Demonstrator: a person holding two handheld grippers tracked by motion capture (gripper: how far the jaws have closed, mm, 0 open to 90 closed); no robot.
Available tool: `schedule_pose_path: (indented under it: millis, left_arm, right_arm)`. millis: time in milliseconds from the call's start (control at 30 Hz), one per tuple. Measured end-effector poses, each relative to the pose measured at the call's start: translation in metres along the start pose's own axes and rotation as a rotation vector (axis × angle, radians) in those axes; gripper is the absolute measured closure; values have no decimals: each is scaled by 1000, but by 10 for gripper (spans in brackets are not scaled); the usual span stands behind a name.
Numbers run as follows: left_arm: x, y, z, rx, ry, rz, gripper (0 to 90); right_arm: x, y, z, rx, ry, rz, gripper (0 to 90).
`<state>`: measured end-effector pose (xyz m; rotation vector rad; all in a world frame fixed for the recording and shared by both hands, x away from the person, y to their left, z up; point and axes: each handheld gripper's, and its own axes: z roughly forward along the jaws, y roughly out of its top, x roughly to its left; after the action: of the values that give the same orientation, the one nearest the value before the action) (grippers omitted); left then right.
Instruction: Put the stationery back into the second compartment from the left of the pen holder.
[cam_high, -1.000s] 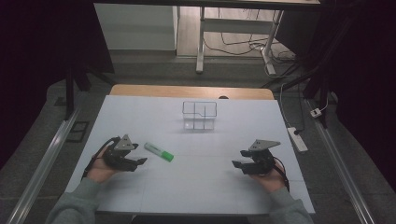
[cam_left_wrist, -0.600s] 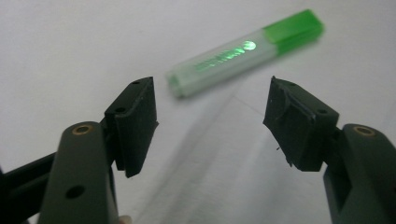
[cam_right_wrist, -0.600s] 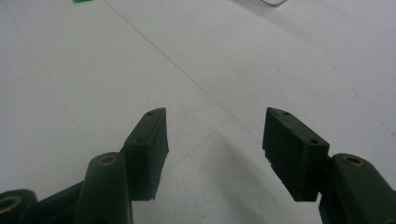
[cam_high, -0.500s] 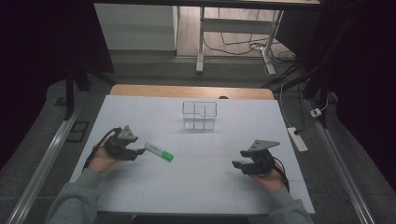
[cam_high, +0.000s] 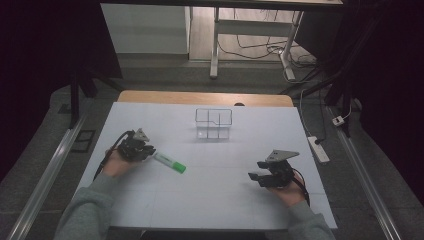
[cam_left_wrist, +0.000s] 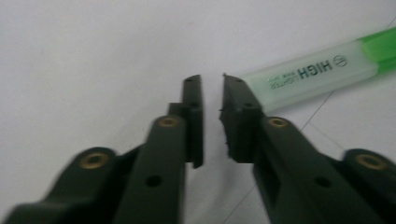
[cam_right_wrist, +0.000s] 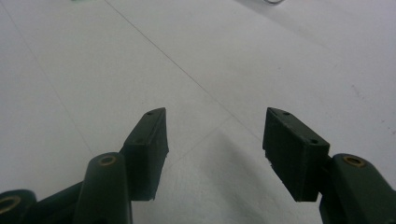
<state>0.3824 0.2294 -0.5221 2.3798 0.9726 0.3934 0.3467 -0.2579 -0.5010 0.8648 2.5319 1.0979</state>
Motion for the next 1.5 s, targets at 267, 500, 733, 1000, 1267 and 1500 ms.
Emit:
schedule_pose_path:
  millis: [267,500,733,1000,1267,1500]
  left_arm:
    - [0,-1,5,23,-42,-13,888]
    - [-2,1,7,16,-79,-7,889]
    - [-10,5,9,6,-110,30,888]
    - [-20,11,12,1,-129,54,888]
    - [-31,19,15,2,-152,88,888]
    - [-48,30,18,3,-181,138,888]
  right_arm:
    - [0,0,-1,-4,0,-1,399]
    - [0,0,-1,-5,-2,0,399]
    - [0,0,-1,-4,-1,0,399]
    - [0,0,-1,-5,-2,0,399]
    - [0,1,-1,-3,-5,-3,399]
    - [0,1,0,-1,-6,-2,398]
